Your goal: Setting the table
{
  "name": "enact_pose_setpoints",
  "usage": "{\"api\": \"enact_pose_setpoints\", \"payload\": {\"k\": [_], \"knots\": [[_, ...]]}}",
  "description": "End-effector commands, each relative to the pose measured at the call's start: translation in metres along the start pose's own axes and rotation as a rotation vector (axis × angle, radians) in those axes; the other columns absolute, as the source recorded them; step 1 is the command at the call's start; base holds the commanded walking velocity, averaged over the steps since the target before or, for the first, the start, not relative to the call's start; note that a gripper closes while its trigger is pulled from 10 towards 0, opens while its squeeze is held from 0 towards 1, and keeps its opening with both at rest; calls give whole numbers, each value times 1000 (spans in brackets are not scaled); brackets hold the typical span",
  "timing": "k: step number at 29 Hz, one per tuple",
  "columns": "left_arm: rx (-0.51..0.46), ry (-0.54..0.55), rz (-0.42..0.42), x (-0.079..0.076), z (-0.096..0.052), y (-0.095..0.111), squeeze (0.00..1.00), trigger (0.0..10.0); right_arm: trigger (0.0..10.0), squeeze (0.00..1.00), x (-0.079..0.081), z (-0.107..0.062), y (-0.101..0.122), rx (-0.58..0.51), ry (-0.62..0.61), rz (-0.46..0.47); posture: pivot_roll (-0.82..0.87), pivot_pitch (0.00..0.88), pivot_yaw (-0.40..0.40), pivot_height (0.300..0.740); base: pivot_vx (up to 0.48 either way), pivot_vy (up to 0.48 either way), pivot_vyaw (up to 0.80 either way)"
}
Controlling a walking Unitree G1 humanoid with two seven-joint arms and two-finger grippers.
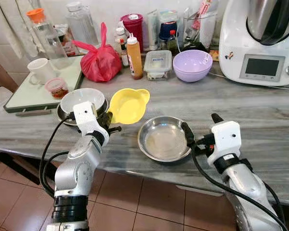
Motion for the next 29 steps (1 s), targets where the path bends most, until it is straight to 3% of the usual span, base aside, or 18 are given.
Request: {"api": "enact_pose_setpoints", "payload": {"k": [1,9,15,29], "knots": [[10,28,-3,6,3,5,0,10000,10000,0,4,-2,4,-4,20,49,-184,80,149,740,0,0,0],[76,19,-42,5,8,5,0,10000,10000,0,11,-8,-1,23,62,47,-189,85,154,740,0,0,0],[197,-6,-61,0,10,-4,0,10000,10000,0,13,-7,-2,34,81,56,-187,82,158,740,0,0,0],[231,-85,-60,-6,12,2,0,10000,10000,0,22,-7,-5,48,127,78,-181,81,164,740,0,0,0]]}}
Point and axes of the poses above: a point about 5 cm out from each wrist's last joint towards the gripper, its own z axis pointing out of the wrist towards the gripper, its own y axis along the axis of the wrist's last joint, x = y × z, the point moved 4 cm from there along z, pointing out of the wrist towards the gripper, and after that the axes turned 13 degrees about z, right-handed, at the moved point
